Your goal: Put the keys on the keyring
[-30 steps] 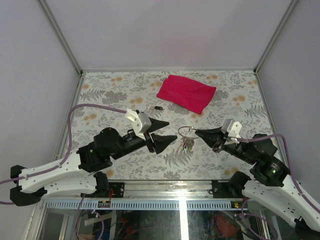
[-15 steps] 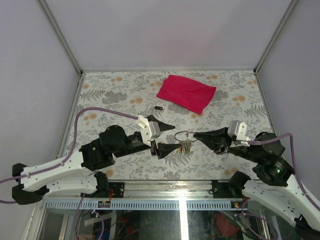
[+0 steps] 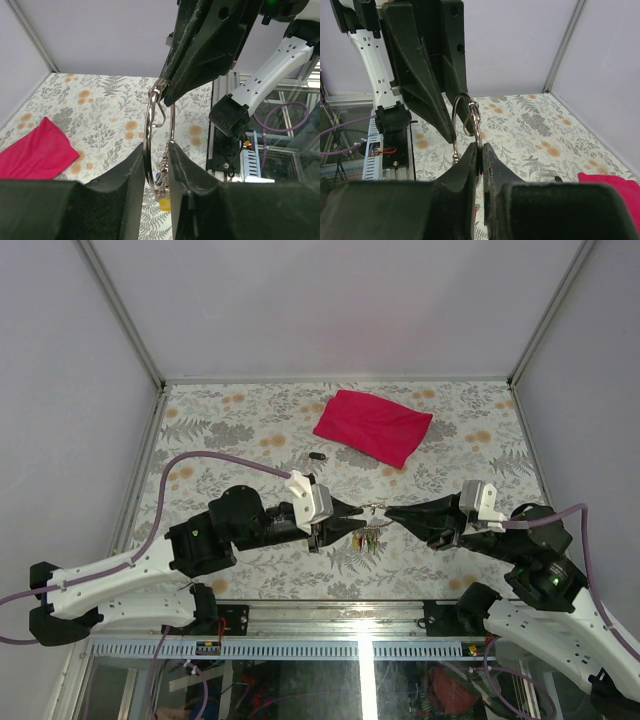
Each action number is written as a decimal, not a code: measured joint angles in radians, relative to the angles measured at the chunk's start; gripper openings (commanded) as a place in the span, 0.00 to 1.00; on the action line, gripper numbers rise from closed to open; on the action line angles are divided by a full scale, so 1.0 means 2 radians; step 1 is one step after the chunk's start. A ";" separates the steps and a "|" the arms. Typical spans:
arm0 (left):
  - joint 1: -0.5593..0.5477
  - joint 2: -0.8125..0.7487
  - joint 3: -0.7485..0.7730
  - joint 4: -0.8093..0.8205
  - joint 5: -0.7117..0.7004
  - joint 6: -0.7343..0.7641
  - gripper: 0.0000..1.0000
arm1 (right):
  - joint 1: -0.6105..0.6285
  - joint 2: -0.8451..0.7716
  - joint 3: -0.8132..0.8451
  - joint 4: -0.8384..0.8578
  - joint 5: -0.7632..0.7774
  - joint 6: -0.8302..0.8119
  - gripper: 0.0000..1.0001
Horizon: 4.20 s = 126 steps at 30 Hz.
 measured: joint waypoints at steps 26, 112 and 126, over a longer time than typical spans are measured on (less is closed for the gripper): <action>0.024 0.002 -0.004 -0.046 -0.076 -0.060 0.00 | 0.000 -0.024 0.020 -0.089 0.141 -0.002 0.83; 0.339 -0.198 -0.117 -0.256 -0.180 -0.266 1.00 | -0.180 -0.088 -0.019 -0.286 0.364 0.120 0.99; 0.339 -0.224 -0.155 -0.267 -0.184 -0.258 1.00 | -0.180 -0.107 -0.047 -0.287 0.368 0.119 0.99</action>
